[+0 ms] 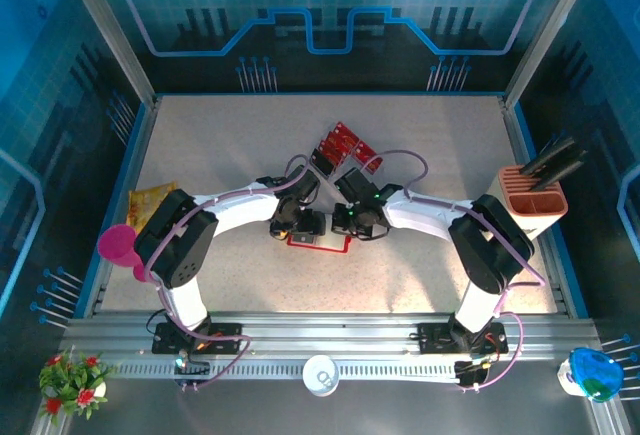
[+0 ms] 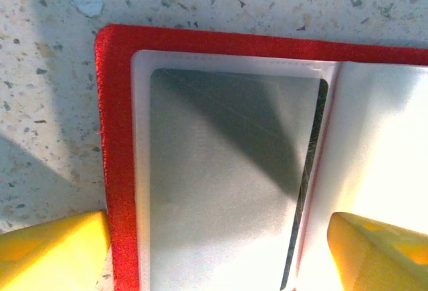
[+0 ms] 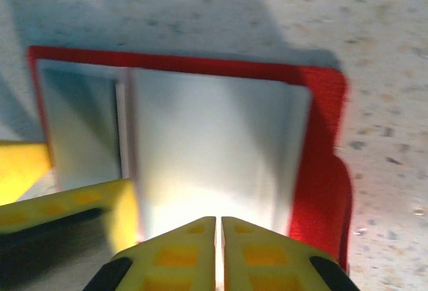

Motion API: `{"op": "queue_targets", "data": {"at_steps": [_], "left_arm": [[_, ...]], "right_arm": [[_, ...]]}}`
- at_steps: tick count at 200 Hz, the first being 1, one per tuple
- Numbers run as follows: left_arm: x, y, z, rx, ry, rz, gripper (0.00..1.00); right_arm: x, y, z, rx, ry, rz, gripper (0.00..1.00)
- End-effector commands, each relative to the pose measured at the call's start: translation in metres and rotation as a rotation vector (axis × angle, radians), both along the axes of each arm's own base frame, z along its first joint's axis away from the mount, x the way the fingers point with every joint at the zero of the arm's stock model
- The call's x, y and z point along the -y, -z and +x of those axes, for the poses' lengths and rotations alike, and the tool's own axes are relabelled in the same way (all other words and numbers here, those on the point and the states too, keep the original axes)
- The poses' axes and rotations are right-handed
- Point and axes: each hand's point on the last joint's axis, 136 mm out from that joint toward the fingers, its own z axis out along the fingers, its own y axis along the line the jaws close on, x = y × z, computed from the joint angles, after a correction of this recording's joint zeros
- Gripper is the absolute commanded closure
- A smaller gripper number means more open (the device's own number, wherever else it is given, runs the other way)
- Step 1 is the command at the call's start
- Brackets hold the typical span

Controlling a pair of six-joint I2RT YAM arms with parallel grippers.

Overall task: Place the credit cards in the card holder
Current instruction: Flip over the card slot on the card holder.

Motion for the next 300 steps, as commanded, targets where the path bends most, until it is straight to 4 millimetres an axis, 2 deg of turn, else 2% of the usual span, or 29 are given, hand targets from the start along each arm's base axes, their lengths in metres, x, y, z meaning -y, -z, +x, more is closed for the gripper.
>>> {"op": "queue_targets", "data": {"at_steps": [1, 33, 55, 93, 125, 192, 232, 279, 300], "left_arm": [[0.004, 0.019, -0.017, -0.066, 0.049, -0.012, 0.14], [0.003, 0.017, -0.017, -0.062, 0.052, -0.012, 0.14], [0.005, 0.009, -0.013, -0.042, 0.052, -0.020, 0.12], [0.011, -0.010, -0.004, 0.008, 0.052, -0.052, 0.08], [0.015, -0.017, 0.001, 0.023, 0.046, -0.071, 0.07], [0.014, -0.014, 0.000, 0.020, 0.052, -0.059, 0.01], [0.014, -0.011, 0.000, 0.017, 0.059, -0.052, 0.01], [0.008, -0.001, -0.004, -0.001, 0.062, -0.020, 0.01], [0.004, 0.006, -0.008, -0.019, 0.072, -0.005, 0.06]], "right_arm": [[0.014, 0.008, 0.006, 0.017, 0.071, -0.038, 0.89], [0.020, 0.015, 0.010, 0.017, 0.064, -0.035, 0.91], [0.021, 0.015, 0.015, 0.028, 0.054, -0.019, 0.93], [0.013, 0.005, 0.028, 0.090, 0.032, 0.042, 0.96], [0.007, 0.008, 0.031, 0.092, 0.016, 0.062, 0.98], [0.005, 0.027, 0.024, 0.019, -0.007, 0.043, 1.00], [-0.011, 0.034, 0.021, -0.023, -0.045, 0.078, 1.00], [-0.017, 0.030, 0.025, -0.016, -0.046, 0.089, 1.00], [-0.015, 0.024, 0.028, -0.006, -0.037, 0.100, 1.00]]}}
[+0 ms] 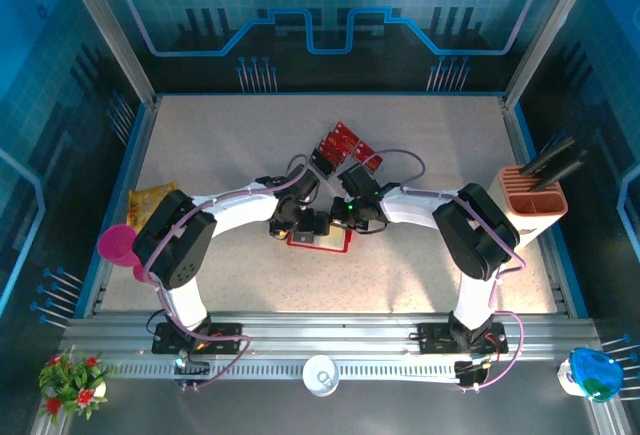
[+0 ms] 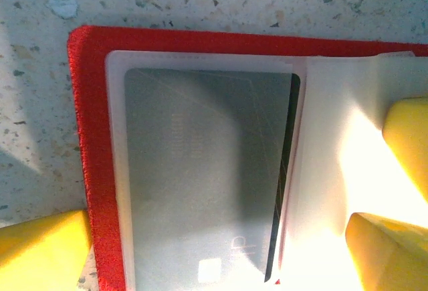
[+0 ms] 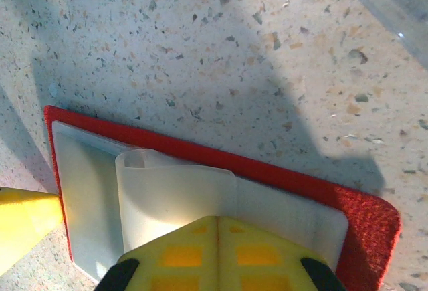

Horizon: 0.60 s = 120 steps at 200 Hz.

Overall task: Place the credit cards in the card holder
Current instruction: Flip over the card slot on the card holder.

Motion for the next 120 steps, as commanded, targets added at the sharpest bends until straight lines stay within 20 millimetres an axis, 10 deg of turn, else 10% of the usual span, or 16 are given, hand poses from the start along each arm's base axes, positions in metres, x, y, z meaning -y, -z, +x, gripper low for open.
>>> {"op": "queue_targets", "data": {"at_steps": [1, 62, 120], "left_arm": [[-0.001, 0.011, -0.008, -0.024, 0.045, 0.020, 0.06], [-0.001, 0.021, -0.016, -0.052, 0.062, 0.013, 0.20], [0.000, 0.023, -0.016, -0.057, 0.059, 0.006, 0.22]], "right_arm": [[0.000, 0.008, -0.004, -0.039, -0.007, -0.006, 1.00], [0.011, -0.020, 0.004, 0.026, 0.051, 0.023, 0.69], [0.019, -0.013, -0.003, 0.005, 0.074, 0.006, 0.60]]}}
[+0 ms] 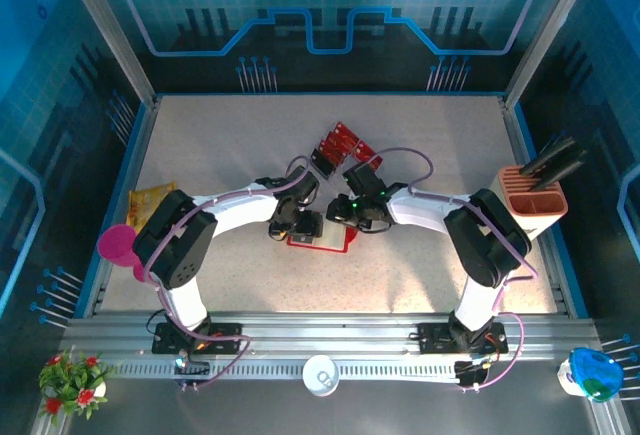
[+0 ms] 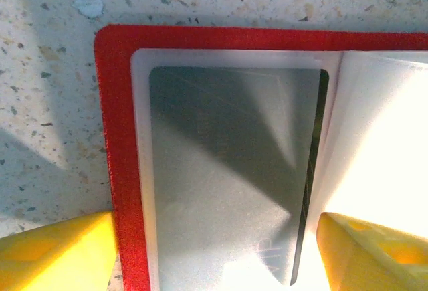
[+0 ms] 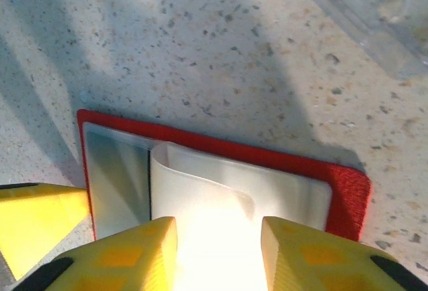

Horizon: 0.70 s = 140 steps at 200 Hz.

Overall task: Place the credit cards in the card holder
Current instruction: Flip over the card slot on the card holder.

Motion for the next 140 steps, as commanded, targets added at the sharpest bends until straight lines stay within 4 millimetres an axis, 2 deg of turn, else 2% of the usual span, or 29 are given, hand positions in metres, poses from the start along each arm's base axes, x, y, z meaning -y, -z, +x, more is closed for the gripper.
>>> {"op": "queue_targets", "data": {"at_steps": [1, 47, 88, 113, 140], "left_arm": [[0.008, 0.017, -0.015, -0.066, 0.038, -0.033, 0.23], [0.008, 0.017, -0.015, -0.064, 0.038, -0.032, 0.22], [0.008, 0.013, -0.013, -0.055, 0.034, -0.038, 0.21], [0.010, 0.001, -0.009, -0.031, 0.030, -0.050, 0.18], [0.011, -0.025, 0.001, 0.027, 0.014, -0.082, 0.14]], "right_arm": [[0.010, 0.004, -0.003, -0.017, 0.029, -0.013, 0.60], [-0.003, 0.008, -0.001, -0.038, -0.002, 0.032, 0.61], [-0.021, -0.003, 0.004, -0.033, -0.055, 0.104, 0.66], [-0.031, -0.013, 0.007, -0.023, -0.082, 0.137, 0.66], [-0.039, -0.027, 0.007, -0.014, -0.108, 0.156, 0.66]]}}
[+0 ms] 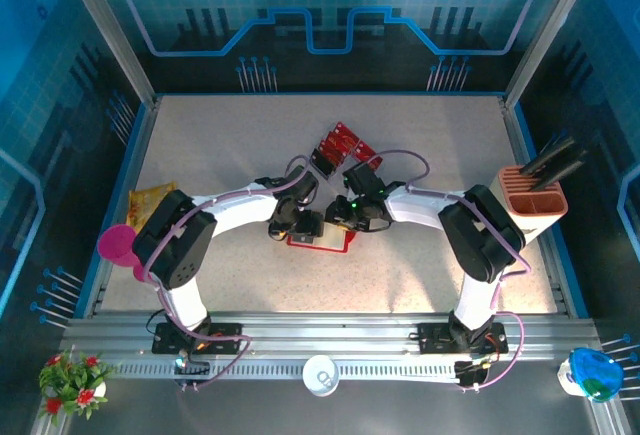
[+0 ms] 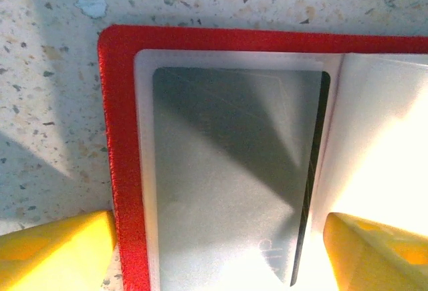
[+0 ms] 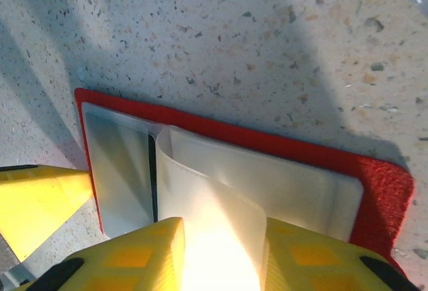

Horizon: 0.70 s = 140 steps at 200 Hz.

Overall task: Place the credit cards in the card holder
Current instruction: Flip over the card slot on the card holder.

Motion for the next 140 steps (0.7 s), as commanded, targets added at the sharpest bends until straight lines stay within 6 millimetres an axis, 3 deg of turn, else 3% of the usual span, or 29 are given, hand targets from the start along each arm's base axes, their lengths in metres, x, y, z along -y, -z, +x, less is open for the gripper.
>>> {"op": "queue_targets", "data": {"at_steps": [1, 29, 61, 94, 140], "left_arm": [[0.012, -0.024, 0.001, 0.028, 0.023, -0.078, 0.14], [0.003, -0.058, 0.015, 0.106, -0.039, -0.128, 0.09], [-0.021, -0.087, 0.029, 0.176, -0.135, -0.171, 0.06], [-0.046, -0.105, 0.035, 0.225, -0.219, -0.203, 0.04], [-0.067, -0.115, 0.039, 0.251, -0.277, -0.216, 0.03]], "right_arm": [[-0.027, -0.031, 0.013, 0.057, -0.054, 0.099, 0.66], [-0.033, -0.037, 0.011, 0.053, -0.064, 0.100, 0.63], [-0.045, -0.040, 0.010, 0.048, -0.069, 0.109, 0.61], [-0.064, -0.041, 0.012, 0.047, -0.086, 0.111, 0.58], [-0.090, -0.021, 0.015, 0.019, -0.109, 0.093, 0.57]]}}
